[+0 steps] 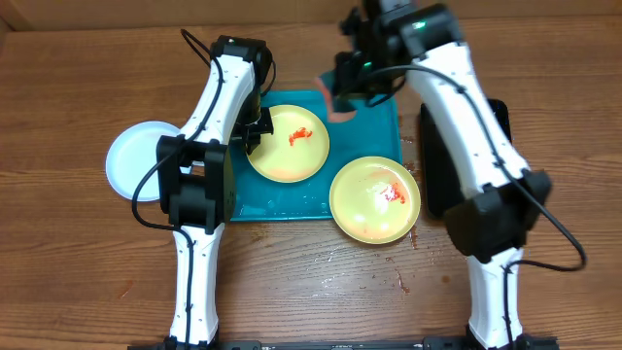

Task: Clean dirty plates on tray and stack at the side
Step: 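Move left gripper to the upper yellow plate and grip its rim, then lower the sponge in right gripper onto the yellow plate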

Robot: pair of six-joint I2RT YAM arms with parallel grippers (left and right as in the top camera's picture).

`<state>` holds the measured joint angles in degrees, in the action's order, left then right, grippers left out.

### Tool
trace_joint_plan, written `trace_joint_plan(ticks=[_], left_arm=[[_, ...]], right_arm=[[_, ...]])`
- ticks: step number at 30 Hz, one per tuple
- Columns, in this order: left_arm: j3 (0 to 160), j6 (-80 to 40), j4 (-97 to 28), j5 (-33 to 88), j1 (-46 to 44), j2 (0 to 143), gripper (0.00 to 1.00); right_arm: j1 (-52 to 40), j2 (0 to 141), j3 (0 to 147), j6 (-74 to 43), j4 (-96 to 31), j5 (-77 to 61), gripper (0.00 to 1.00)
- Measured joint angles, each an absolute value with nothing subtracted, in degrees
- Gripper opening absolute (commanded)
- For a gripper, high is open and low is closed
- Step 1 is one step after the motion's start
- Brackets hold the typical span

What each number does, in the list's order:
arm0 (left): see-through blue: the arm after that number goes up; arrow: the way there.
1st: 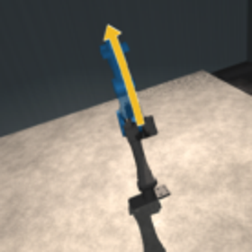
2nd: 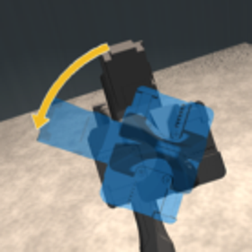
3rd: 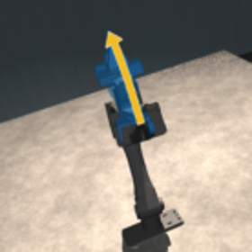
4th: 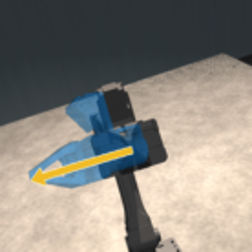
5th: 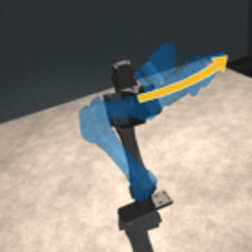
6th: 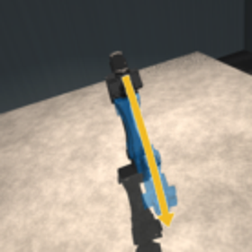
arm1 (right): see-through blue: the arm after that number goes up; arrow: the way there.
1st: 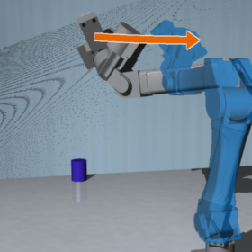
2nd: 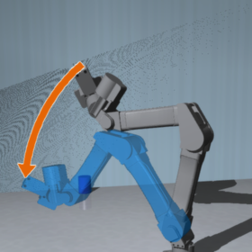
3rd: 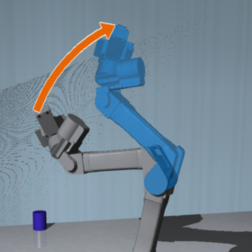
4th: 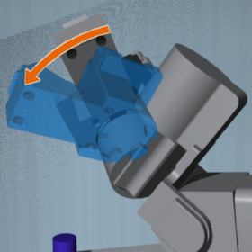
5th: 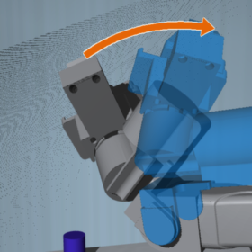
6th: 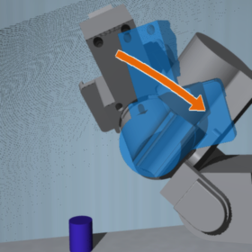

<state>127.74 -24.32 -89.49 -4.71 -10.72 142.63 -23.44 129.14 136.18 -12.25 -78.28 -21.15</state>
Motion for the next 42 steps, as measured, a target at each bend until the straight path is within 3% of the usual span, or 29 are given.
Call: trace_joint_plan(ticks=[18, 27, 34, 42], left_arm=[[127.66, -17.21, -87.5, 4.1, -6.17, 142.12, 0.05], [126.1, -12.4, -87.48, 7.16, -4.49, 133.25, 0.05], [107.57, -10.85, -72.73, 10.61, -3.05, 122.93, 0.05], [86.04, -10.26, -54.13, 13.5, -2.61, 120.53, 0.04]], right_arm=[[-26.02, 139.31, 136.16, -16.29, -74.0, -21.23, 0.04], [-26.02, 141.03, 136.16, -16.45, -73.93, -21.78, 0.04], [-26.26, 141.03, 136.16, -16.47, -74.06, -22.33, 0.04], [-27.55, 141.03, 136.16, -16.4, -73.82, -22.5, 0.04]])
